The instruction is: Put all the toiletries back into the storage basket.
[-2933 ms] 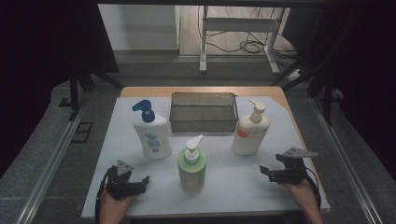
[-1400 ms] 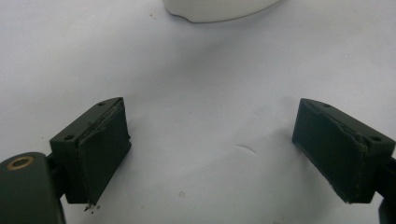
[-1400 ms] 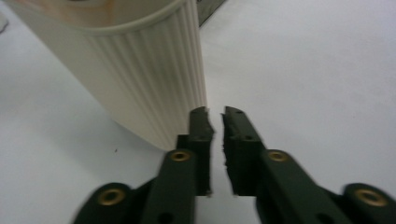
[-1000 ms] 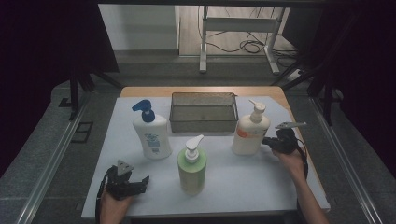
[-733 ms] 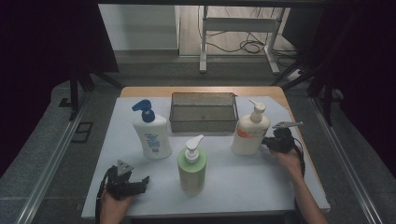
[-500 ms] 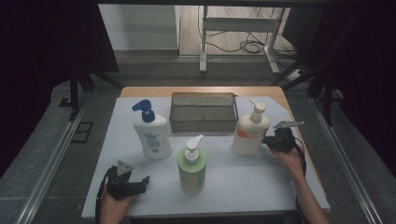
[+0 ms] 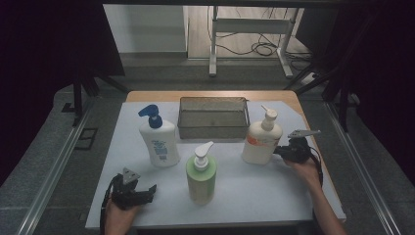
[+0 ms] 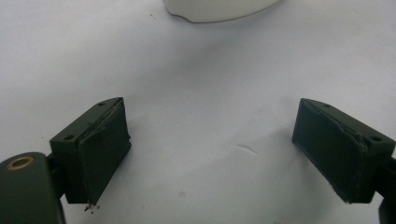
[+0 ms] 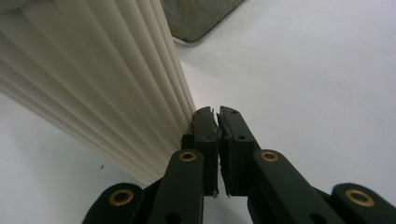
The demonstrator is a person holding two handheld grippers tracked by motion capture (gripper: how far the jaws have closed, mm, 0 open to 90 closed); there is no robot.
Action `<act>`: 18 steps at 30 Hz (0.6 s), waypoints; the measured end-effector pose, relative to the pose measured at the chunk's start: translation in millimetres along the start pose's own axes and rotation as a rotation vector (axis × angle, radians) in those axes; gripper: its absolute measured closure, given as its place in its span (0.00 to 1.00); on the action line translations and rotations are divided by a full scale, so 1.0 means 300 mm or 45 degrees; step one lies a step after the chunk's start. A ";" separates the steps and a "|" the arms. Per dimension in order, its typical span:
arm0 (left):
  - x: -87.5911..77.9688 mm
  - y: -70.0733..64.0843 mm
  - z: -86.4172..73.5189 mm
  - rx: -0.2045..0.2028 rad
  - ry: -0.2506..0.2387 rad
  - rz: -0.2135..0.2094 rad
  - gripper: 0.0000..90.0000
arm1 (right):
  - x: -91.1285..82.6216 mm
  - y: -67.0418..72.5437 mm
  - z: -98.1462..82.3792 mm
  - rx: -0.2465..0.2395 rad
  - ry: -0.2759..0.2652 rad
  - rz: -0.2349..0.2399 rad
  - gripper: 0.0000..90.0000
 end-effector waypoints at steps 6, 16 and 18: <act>0.000 0.000 0.000 0.000 0.000 0.000 0.12 | -0.005 0.011 -0.006 0.009 0.006 0.005 0.96; 0.000 0.000 0.000 0.000 0.000 0.000 0.12 | 0.011 0.044 -0.030 0.011 0.042 0.028 0.94; 0.000 0.000 0.000 -0.001 0.000 0.001 0.12 | 0.013 0.051 -0.035 0.009 0.047 0.035 0.94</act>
Point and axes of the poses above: each handheld gripper's, and its own axes: x roughly forward along the jaws, z roughly out of its top, y roughly to its left, the point moved 6 cm from there along x, roughly forward along the jaws, and after that the axes turned 7 degrees about -x, right-handed, at the moved point
